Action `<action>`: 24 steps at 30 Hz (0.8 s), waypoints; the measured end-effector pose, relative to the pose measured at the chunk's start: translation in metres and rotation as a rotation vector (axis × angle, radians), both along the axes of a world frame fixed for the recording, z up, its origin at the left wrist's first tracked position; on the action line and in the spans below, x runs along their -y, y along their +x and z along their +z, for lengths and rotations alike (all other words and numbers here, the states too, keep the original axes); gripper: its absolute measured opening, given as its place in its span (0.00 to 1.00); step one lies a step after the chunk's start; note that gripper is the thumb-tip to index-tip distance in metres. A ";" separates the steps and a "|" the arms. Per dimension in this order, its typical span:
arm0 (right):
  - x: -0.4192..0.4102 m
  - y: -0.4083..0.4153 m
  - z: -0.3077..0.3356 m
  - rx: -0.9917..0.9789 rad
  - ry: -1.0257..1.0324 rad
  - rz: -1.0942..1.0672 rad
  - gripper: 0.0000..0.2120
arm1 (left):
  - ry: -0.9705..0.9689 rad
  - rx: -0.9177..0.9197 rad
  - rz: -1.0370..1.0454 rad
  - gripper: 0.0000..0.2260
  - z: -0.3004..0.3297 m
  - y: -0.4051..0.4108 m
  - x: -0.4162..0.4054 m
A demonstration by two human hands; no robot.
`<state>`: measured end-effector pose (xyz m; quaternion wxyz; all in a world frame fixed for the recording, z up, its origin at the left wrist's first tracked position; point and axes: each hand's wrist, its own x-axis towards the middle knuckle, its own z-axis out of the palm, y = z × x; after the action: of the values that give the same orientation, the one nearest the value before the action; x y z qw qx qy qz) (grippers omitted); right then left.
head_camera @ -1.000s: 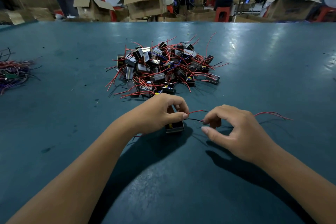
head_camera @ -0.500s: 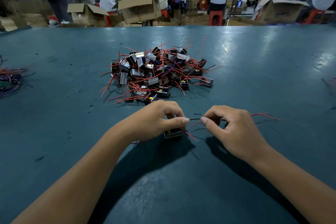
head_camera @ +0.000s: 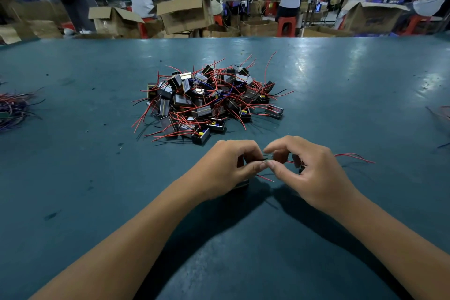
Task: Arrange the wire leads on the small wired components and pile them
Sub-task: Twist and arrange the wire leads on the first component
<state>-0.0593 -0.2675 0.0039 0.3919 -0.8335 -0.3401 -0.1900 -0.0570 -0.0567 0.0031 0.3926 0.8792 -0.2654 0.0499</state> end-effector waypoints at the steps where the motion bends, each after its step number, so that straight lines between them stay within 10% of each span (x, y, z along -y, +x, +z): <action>1: 0.001 0.001 0.000 0.055 -0.046 0.010 0.06 | -0.010 -0.008 -0.002 0.06 -0.001 0.000 0.000; 24: 0.014 0.007 0.008 0.296 -0.224 0.128 0.09 | -0.015 -0.118 -0.052 0.05 0.001 -0.004 -0.001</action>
<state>-0.0526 -0.2813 0.0122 0.2538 -0.8116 -0.4652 -0.2460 -0.0606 -0.0557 0.0042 0.4154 0.8703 -0.2644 -0.0102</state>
